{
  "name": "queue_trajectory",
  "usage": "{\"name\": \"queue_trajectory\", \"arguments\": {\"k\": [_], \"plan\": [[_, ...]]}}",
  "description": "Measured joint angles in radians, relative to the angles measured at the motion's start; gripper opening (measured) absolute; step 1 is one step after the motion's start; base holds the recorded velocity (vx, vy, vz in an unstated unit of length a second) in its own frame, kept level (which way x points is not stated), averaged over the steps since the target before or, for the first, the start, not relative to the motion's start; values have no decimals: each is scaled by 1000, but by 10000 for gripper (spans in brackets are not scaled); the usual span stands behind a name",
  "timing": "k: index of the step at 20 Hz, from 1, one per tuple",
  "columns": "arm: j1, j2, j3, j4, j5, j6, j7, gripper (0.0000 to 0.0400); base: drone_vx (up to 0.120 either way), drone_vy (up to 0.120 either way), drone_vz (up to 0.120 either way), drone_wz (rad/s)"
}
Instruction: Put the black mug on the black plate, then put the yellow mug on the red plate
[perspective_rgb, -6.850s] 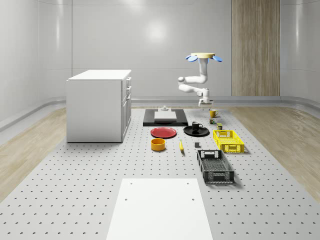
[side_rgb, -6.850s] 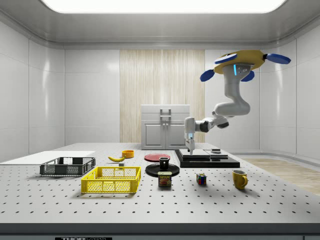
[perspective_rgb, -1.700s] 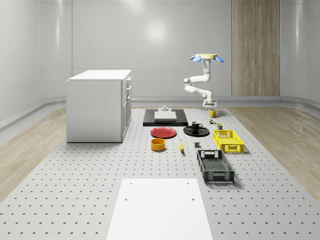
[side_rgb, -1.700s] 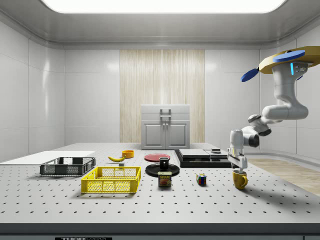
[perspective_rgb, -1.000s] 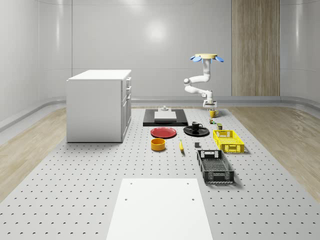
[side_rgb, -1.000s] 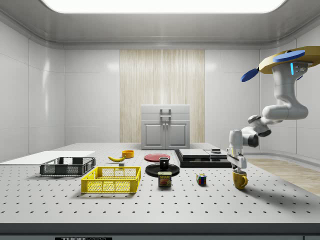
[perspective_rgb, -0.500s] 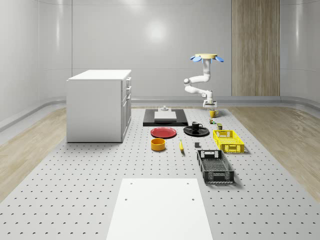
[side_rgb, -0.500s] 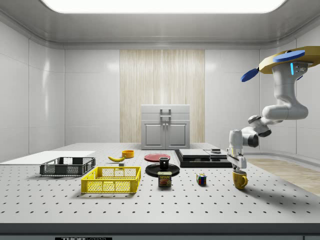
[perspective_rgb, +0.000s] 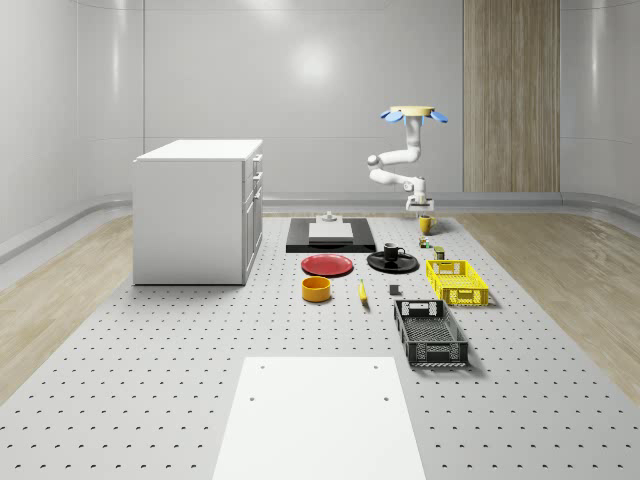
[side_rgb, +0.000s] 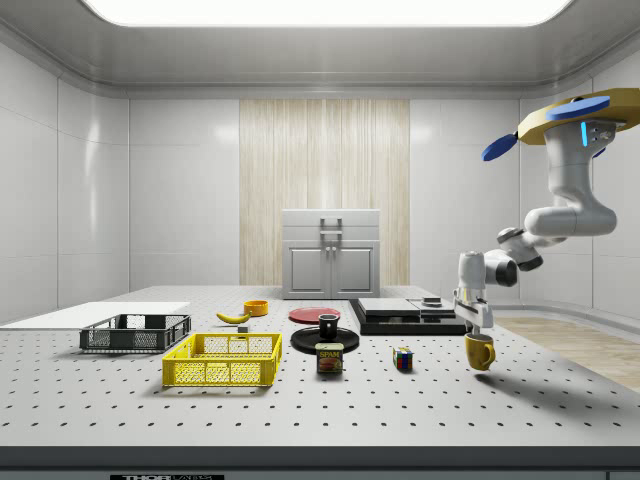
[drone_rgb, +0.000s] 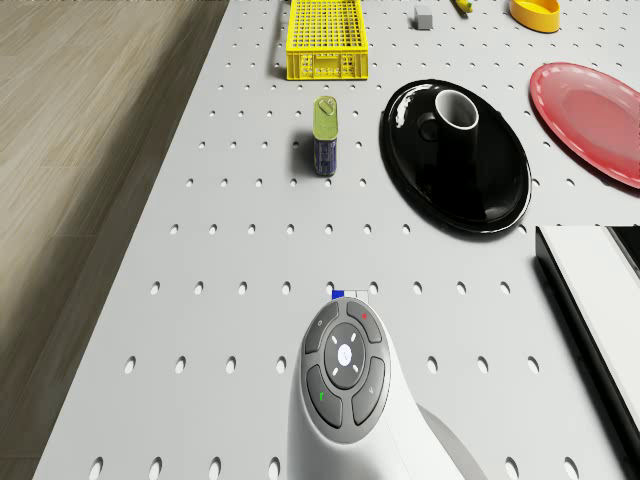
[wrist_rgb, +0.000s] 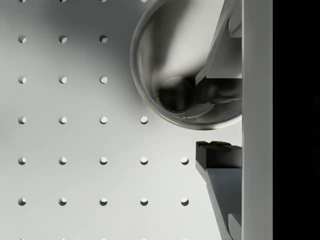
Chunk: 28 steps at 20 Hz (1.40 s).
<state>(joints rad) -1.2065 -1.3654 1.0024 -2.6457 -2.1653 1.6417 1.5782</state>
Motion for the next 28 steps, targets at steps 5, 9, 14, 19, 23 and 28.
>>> {"name": "queue_trajectory", "arguments": {"k": [5, 9, 14, 19, 23, 28], "plan": [[8, -5, 35, -23, 32, -21, 3, 110, 72, -48, 120, 0], [9, -8, 47, -31, 44, -28, 4, 110, 120, -120, 120, 0], [9, -10, 54, -34, 51, -30, 6, 110, 120, -120, 120, 0], [8, -13, 56, -35, 54, -29, 7, 110, 120, -120, 16, 0], [8, -14, 57, -35, 55, -28, 8, 110, 120, -120, 40, 0], [6, -16, 57, -35, 56, -26, 9, 110, 120, -120, 16, 0]]}}
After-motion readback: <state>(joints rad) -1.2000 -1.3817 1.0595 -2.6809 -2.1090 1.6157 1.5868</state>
